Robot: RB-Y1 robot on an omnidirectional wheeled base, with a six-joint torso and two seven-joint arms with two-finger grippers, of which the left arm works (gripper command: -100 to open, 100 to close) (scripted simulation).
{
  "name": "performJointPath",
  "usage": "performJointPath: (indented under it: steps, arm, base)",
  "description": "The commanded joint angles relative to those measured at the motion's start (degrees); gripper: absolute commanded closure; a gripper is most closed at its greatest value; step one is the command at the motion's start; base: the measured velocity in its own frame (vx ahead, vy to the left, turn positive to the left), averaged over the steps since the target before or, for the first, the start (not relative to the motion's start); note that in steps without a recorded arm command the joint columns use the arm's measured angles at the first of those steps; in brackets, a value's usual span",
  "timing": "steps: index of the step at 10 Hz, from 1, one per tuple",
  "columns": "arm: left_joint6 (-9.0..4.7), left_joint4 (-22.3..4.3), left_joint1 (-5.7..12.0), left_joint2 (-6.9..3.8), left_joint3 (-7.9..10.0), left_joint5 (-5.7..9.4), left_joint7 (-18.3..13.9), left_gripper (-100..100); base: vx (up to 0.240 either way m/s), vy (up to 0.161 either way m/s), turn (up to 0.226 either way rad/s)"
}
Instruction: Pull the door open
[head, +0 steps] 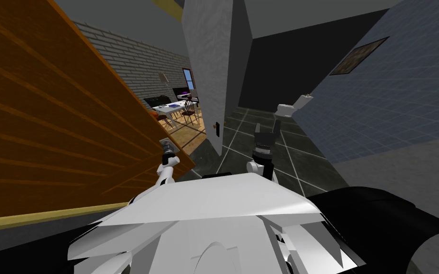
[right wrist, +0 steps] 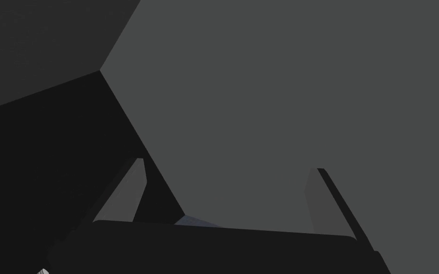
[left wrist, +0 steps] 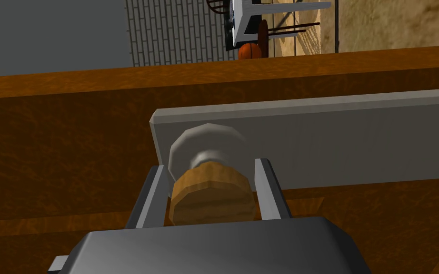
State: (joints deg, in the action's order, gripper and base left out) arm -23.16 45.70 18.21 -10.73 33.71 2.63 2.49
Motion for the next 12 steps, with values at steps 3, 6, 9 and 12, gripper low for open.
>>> performJointPath:
  steps: [3, 6, 9, 12]
  arm:
    - [-0.03, 0.0, 0.29, 0.28, -1.85, -0.38, -0.7, 100]
    - [-0.07, 0.0, 0.66, 0.63, -4.2, -0.86, -1.5, 100]
    - [-0.11, 0.0, 1.0, 0.95, -6.34, -1.29, -2.2, 100]
    - [-0.11, 0.0, 1.46, 1.13, -7.25, -1.49, -2.5, 100]
  base:
    - [-0.193, 0.022, -0.05]
    - [-0.195, 0.046, -0.056]
    - [-0.199, 0.06, -0.059]
    - [-0.174, 0.006, -0.034]
